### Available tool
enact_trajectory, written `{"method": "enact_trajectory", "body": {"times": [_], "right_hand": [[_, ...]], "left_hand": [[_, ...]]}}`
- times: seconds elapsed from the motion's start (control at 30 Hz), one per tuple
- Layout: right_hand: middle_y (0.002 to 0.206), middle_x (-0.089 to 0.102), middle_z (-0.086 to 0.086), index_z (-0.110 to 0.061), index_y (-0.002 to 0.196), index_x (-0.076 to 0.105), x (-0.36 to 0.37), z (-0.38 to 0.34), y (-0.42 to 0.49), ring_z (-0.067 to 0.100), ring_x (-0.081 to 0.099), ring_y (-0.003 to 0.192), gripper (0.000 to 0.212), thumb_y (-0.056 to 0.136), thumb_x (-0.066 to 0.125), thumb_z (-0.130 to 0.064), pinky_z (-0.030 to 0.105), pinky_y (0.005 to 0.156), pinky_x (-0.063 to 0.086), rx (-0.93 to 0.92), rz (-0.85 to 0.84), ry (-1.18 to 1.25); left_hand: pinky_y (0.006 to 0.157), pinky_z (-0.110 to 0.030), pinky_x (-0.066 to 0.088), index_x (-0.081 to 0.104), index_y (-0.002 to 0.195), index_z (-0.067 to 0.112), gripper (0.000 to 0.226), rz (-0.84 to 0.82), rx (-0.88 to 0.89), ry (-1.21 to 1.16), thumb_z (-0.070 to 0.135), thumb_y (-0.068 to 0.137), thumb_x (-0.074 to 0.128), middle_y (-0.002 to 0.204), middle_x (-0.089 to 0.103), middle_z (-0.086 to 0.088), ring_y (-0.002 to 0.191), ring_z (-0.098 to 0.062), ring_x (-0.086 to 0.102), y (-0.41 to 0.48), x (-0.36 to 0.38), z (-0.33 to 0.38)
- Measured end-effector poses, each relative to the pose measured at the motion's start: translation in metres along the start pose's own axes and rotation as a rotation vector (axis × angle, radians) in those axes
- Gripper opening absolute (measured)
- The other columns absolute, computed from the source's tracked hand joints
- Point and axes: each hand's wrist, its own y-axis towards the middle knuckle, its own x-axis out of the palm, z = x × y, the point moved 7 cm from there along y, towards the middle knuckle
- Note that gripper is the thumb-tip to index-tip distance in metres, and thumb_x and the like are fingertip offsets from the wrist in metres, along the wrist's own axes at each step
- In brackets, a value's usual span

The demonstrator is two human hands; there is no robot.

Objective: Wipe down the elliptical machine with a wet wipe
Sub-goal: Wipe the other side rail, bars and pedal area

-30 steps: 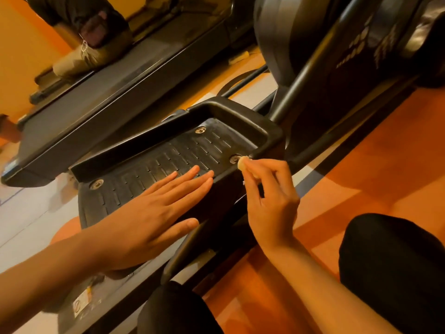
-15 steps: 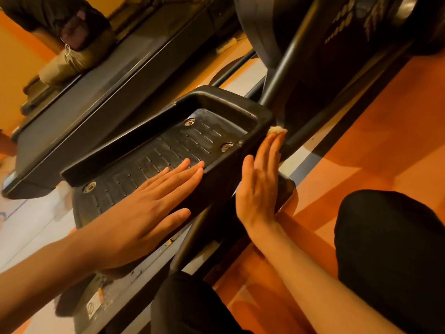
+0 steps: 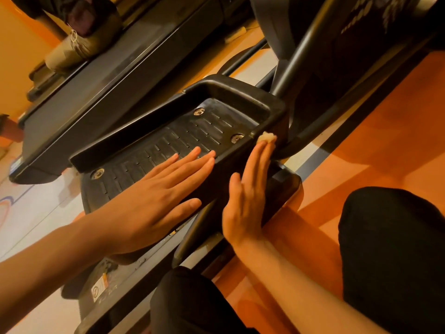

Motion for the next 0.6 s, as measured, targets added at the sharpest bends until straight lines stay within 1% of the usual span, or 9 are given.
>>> {"method": "enact_trajectory", "body": {"times": [0.1,0.13,0.17,0.2,0.27,0.33,0.43,0.5,0.6], "right_hand": [[0.172,-0.011,0.005,-0.016,0.163,-0.006,0.026,-0.005,-0.061,0.025,-0.003,0.159,0.068,0.109,0.015,-0.051,0.038,0.129,0.001,-0.138,-0.188,-0.115],[0.172,-0.012,0.005,-0.016,0.163,-0.006,0.026,-0.001,-0.063,0.025,-0.004,0.159,0.069,0.108,0.013,-0.053,0.036,0.128,-0.002,-0.182,-0.227,-0.193],[0.172,-0.012,0.006,-0.013,0.163,-0.003,0.022,0.004,-0.057,0.025,-0.004,0.159,0.068,0.109,0.014,-0.051,0.036,0.128,-0.003,-0.229,-0.239,-0.275],[0.171,-0.009,0.007,-0.01,0.162,0.002,0.015,0.008,-0.047,0.026,-0.003,0.159,0.065,0.11,0.018,-0.045,0.039,0.128,-0.002,-0.268,-0.231,-0.329],[0.171,-0.001,0.014,-0.004,0.161,0.01,-0.002,0.01,-0.017,0.028,0.001,0.159,0.064,0.107,0.026,-0.033,0.048,0.129,0.004,-0.29,-0.167,-0.348],[0.171,0.002,0.018,-0.001,0.161,0.01,-0.013,0.005,0.009,0.027,0.003,0.159,0.066,0.104,0.026,-0.029,0.055,0.128,0.009,-0.236,-0.094,-0.307],[0.171,0.0,0.018,0.001,0.161,0.008,-0.004,-0.005,0.001,0.025,0.001,0.159,0.068,0.102,0.024,-0.028,0.056,0.127,0.012,-0.134,-0.026,-0.195],[0.171,-0.001,0.017,0.001,0.16,0.009,0.018,-0.014,-0.036,0.028,0.001,0.159,0.066,0.104,0.025,-0.03,0.055,0.128,0.01,-0.189,-0.102,-0.151],[0.171,-0.004,0.01,-0.007,0.162,0.002,0.043,-0.02,-0.093,0.029,0.002,0.159,0.066,0.108,0.014,-0.044,0.046,0.129,0.004,-0.471,-0.332,-0.276]], "left_hand": [[0.128,-0.036,-0.004,0.007,0.167,0.027,0.064,0.007,-0.002,-0.01,0.055,0.11,0.02,0.174,0.002,0.014,0.16,-0.011,-0.004,0.0,-0.001,0.0],[0.128,-0.035,-0.004,0.01,0.167,0.027,0.066,0.004,-0.008,-0.019,0.057,0.109,0.021,0.174,0.004,0.013,0.16,-0.01,-0.005,0.001,-0.001,0.0],[0.128,-0.034,-0.005,0.012,0.167,0.027,0.067,0.003,-0.012,-0.021,0.059,0.108,0.022,0.174,0.006,0.013,0.16,-0.008,-0.005,0.001,-0.001,-0.001],[0.128,-0.032,-0.007,0.014,0.166,0.027,0.067,0.009,-0.013,-0.014,0.06,0.108,0.023,0.174,0.007,0.013,0.16,-0.007,-0.006,0.001,-0.002,-0.001],[0.128,-0.029,-0.009,0.017,0.165,0.028,0.066,0.037,0.001,0.02,0.059,0.108,0.024,0.173,0.01,0.013,0.159,-0.006,-0.007,0.001,-0.005,0.0],[0.129,-0.032,-0.007,0.025,0.163,0.025,0.064,0.068,0.037,0.058,0.058,0.109,0.024,0.172,0.018,0.009,0.16,-0.007,-0.002,0.0,-0.008,0.004],[0.13,-0.037,-0.002,0.03,0.162,0.02,0.064,0.076,0.08,0.095,0.056,0.109,0.024,0.171,0.024,0.004,0.16,-0.007,0.007,-0.01,-0.013,0.007],[0.129,-0.039,0.0,0.025,0.164,0.02,0.066,0.039,0.087,0.094,0.057,0.109,0.024,0.173,0.018,0.005,0.16,-0.009,0.007,-0.024,-0.014,0.002],[0.128,-0.042,0.001,0.016,0.166,0.018,0.07,-0.015,0.121,0.117,0.058,0.109,0.022,0.175,0.008,0.005,0.161,-0.016,0.003,-0.044,-0.012,-0.002]]}}
